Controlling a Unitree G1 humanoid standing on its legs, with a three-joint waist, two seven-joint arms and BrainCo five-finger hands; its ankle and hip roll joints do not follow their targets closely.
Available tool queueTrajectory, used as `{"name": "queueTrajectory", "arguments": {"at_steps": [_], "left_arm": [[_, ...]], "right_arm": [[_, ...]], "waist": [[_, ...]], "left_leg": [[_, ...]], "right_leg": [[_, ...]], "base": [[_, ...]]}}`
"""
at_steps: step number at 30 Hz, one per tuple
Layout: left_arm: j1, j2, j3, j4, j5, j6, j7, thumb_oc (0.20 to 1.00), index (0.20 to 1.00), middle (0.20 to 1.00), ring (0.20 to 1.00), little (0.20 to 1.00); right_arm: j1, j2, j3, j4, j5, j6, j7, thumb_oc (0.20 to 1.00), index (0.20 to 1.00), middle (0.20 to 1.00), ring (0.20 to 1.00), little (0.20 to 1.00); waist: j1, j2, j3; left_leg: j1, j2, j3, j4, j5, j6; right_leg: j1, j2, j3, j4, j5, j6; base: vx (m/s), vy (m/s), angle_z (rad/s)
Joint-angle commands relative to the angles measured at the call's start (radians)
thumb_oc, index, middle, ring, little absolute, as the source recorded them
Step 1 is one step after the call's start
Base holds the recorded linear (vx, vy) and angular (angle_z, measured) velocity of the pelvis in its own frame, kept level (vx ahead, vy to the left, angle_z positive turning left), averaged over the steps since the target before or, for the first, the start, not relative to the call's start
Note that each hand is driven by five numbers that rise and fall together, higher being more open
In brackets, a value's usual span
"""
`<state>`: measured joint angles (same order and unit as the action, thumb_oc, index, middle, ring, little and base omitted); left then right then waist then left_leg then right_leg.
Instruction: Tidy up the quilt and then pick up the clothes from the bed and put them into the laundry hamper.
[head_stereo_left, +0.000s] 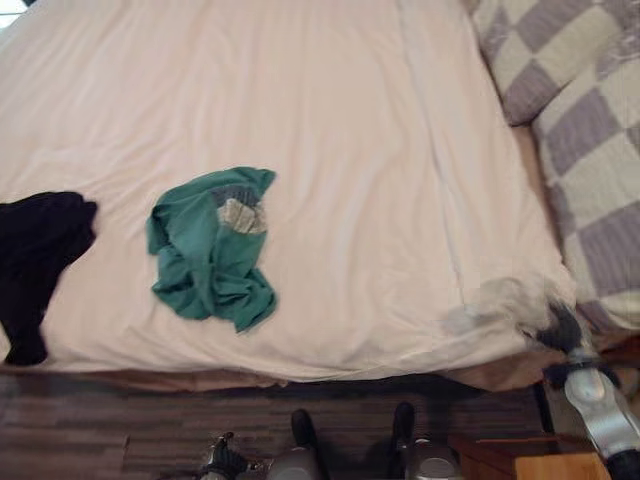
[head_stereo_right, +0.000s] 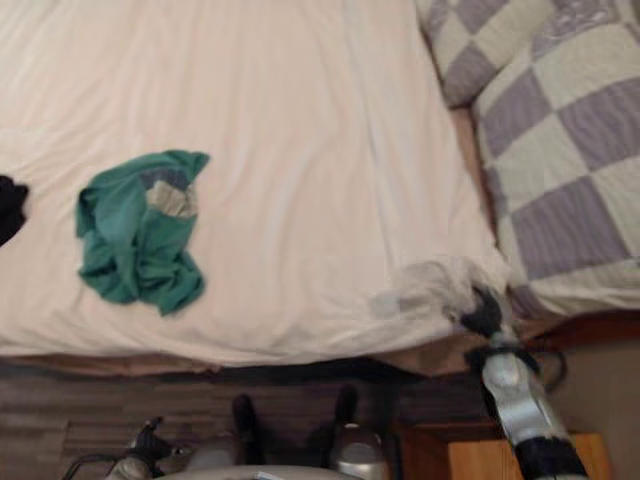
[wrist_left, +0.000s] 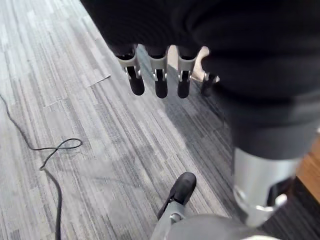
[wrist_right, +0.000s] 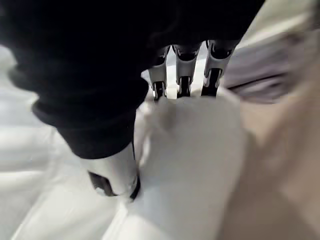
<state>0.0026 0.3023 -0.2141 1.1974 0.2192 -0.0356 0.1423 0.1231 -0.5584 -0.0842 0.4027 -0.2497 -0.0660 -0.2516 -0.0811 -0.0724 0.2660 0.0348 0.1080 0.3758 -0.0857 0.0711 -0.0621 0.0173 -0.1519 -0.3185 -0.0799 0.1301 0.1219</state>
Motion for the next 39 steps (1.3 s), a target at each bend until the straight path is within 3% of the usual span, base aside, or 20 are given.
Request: {"name": "queueTrajectory", "arguments": {"at_steps": [1,6,7,11,12,13,19,26,29,38,39], "left_arm": [[-0.021,-0.022,0.016,0.06,0.018,0.001,0.021,1.0,1.0,1.0,1.0,1.0],[-0.02,-0.041,0.01,0.032,-0.006,-0.001,0.045,1.0,1.0,1.0,1.0,1.0],[-0.024,-0.051,-0.002,0.018,-0.016,-0.006,0.053,1.0,1.0,1.0,1.0,1.0],[-0.033,-0.061,-0.029,0.011,-0.017,-0.01,0.06,1.0,1.0,1.0,1.0,1.0],[-0.037,-0.06,-0.047,0.008,-0.017,-0.011,0.057,1.0,1.0,1.0,1.0,1.0],[-0.039,-0.06,-0.045,0.009,-0.017,-0.011,0.056,1.0,1.0,1.0,1.0,1.0],[-0.039,-0.03,-0.073,0.006,-0.004,-0.004,0.035,1.0,1.0,1.0,1.0,1.0],[-0.065,-0.017,-0.064,0.013,-0.07,0.004,0.048,1.0,1.0,1.0,1.0,1.0],[-0.063,-0.028,-0.032,0.046,-0.107,0.01,0.042,1.0,1.0,1.0,1.0,1.0],[-0.068,-0.03,-0.021,0.055,-0.123,0.0,0.031,1.0,1.0,1.0,1.0,1.0],[-0.087,-0.024,-0.036,0.048,-0.121,-0.002,0.023,1.0,1.0,1.0,1.0,1.0]], "right_arm": [[0.034,0.004,-0.03,0.025,0.056,0.002,-0.088,1.0,1.0,1.0,1.0,1.0],[0.075,0.059,-0.156,0.018,0.073,0.029,-0.238,1.0,1.0,1.0,1.0,1.0],[0.049,0.061,-0.195,-0.024,0.092,0.019,-0.292,1.0,1.0,1.0,1.0,1.0],[-0.005,0.051,-0.231,-0.149,0.097,-0.013,-0.353,1.0,1.0,1.0,1.0,1.0],[-0.073,0.03,-0.208,-0.2,0.123,-0.038,-0.343,0.595,0.595,0.595,0.595,0.595],[-0.076,0.029,-0.207,-0.197,0.123,-0.039,-0.343,0.2,0.2,0.2,0.2,0.2],[-0.299,-0.04,-0.044,-0.169,0.181,-0.049,-0.274,0.2,0.2,0.2,0.2,0.2],[-0.422,0.053,0.068,0.157,0.5,-0.068,-0.184,0.2,0.2,0.2,0.2,0.2],[-0.345,0.137,0.048,0.35,0.616,-0.063,-0.133,0.2,0.2,0.2,0.2,0.2],[-0.081,0.283,0.048,0.767,0.526,0.033,-0.011,0.2,0.2,0.2,0.2,0.2],[-0.053,0.297,0.071,0.846,0.476,0.063,0.021,0.313,0.313,0.313,0.313,0.313]], "waist": [[-0.019,0.006,-0.037],[-0.042,0.007,-0.046],[-0.043,0.01,-0.046],[-0.033,0.014,-0.044],[-0.017,0.013,-0.039],[-0.018,0.015,-0.043],[0.045,0.025,-0.01],[0.081,0.059,0.1],[0.064,0.059,0.098],[-0.008,0.026,0.018],[-0.018,0.014,0.006]], "left_leg": [[0.015,0.065,0.071,0.018,-0.05,-0.057],[0.04,0.05,0.087,0.009,-0.067,-0.044],[0.045,0.046,0.087,0.008,-0.071,-0.041],[0.048,0.043,0.082,0.007,-0.074,-0.039],[0.035,0.044,0.092,0.012,-0.054,-0.033],[0.044,0.043,0.077,0.007,-0.07,-0.039],[0.004,0.051,0.069,0.026,-0.044,-0.039],[-0.134,0.085,0.037,0.211,-0.098,-0.06],[-0.136,0.088,0.049,0.215,-0.105,-0.058],[-0.045,0.025,0.049,0.098,-0.105,-0.028],[-0.013,0.009,0.049,0.055,-0.099,-0.018]], "right_leg": [[-0.016,-0.055,0.013,0.099,-0.144,0.094],[-0.021,-0.069,0.036,0.106,-0.132,0.105],[-0.023,-0.073,0.039,0.108,-0.129,0.108],[-0.021,-0.078,0.037,0.109,-0.128,0.108],[-0.028,-0.082,0.023,0.108,-0.115,0.097],[-0.021,-0.08,0.033,0.107,-0.128,0.105],[-0.036,-0.084,0.0,0.114,-0.124,0.086],[-0.119,-0.108,0.007,0.21,-0.169,0.071],[-0.132,-0.115,0.005,0.22,-0.168,0.072],[-0.091,-0.114,0.026,0.164,-0.106,0.103],[-0.09,-0.119,0.036,0.172,-0.074,0.118]], "base": [[0.03,0.096,-0.34],[0.03,0.065,-0.29],[0.02,0.052,-0.17],[-0.01,0.002,-0.01],[0.0,0.0,0.0],[-0.07,-0.06,0.01],[-0.03,-0.058,0.15],[-0.09,-0.023,0.21],[-0.01,0.064,-0.01],[0.03,0.099,-0.02],[0.02,0.102,-0.06]]}}
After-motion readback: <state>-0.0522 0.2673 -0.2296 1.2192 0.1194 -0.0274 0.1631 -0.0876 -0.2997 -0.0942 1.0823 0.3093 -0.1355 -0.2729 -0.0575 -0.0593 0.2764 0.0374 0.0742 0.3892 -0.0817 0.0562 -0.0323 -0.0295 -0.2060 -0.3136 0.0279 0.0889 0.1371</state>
